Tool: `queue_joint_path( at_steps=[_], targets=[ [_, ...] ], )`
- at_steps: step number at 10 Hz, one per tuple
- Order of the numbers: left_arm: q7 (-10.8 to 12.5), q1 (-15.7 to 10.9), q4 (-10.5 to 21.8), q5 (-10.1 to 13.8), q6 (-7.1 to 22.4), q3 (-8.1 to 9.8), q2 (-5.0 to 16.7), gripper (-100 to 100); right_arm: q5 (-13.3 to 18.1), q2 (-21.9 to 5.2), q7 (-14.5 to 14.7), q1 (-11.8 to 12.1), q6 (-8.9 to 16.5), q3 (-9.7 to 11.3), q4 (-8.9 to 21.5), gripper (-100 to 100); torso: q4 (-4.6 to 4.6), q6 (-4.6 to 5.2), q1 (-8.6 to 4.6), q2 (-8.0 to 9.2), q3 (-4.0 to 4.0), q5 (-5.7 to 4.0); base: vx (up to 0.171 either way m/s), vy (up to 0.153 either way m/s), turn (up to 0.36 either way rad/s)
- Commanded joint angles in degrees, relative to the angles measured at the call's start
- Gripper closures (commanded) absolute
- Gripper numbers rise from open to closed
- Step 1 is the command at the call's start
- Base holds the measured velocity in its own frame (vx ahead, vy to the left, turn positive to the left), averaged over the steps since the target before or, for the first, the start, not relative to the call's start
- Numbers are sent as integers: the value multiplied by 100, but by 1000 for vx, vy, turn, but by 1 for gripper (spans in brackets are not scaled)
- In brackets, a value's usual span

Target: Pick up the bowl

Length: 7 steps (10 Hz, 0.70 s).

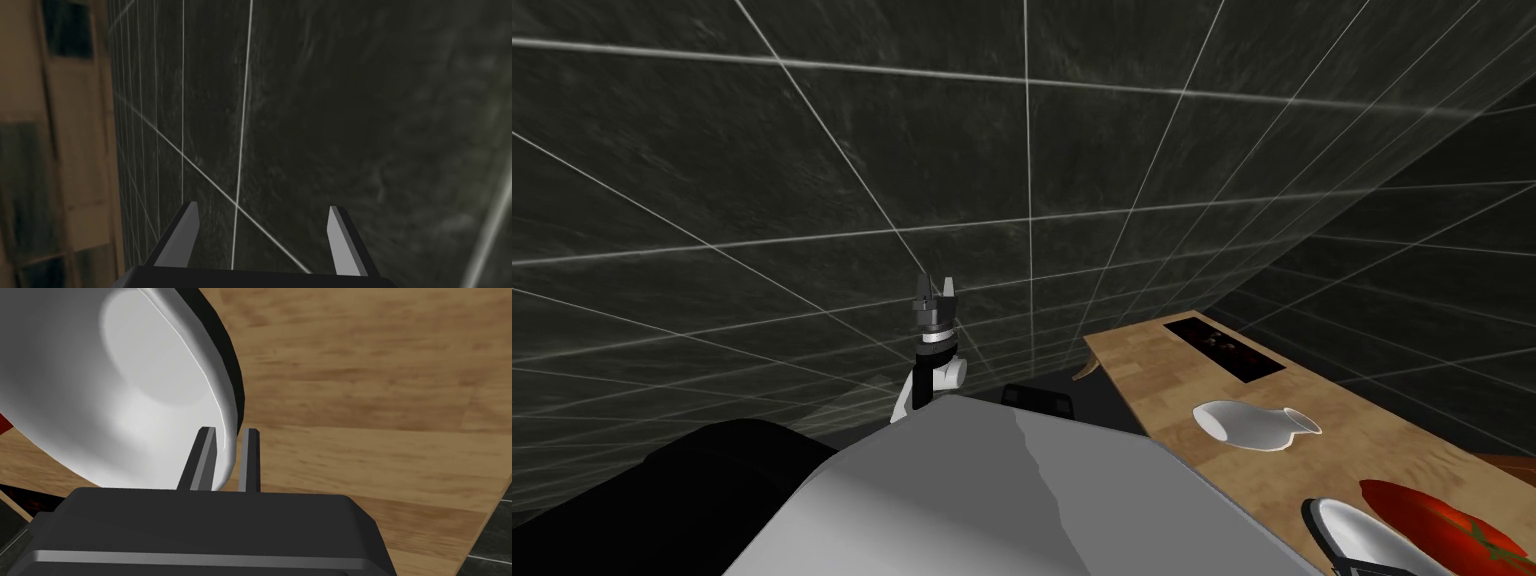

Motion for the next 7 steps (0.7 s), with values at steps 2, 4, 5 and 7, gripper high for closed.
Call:
queue_joint_path(
  at_steps=[2, 4, 5, 7],
  targets=[
    [0, 0, 0, 0, 0, 0, 0, 0, -6, -137, -186, -17, -86, 3, -57, 100, 0, 0, 1, 0, 0, 1, -35, 13, 61],
    [0, -2, 0, 0, 0, -1, 0, 0, -9, -304, -448, -46, -195, 12, -127, 100, 8, -4, 20, 44, 24, 9, -170, 37, 119],
    [0, -2, 0, 0, 0, -1, 0, 0, -10, -346, -514, -54, -223, 15, -144, 100, 11, 3, 22, 60, 33, 11, -112, 28, 46],
    [0, -1, 0, 0, 0, 0, 0, 0, -8, -313, -468, -53, -204, 15, -130, 0, 5, 4, 16, 28, 16, 10, -23, 7, -3]
  ],
)
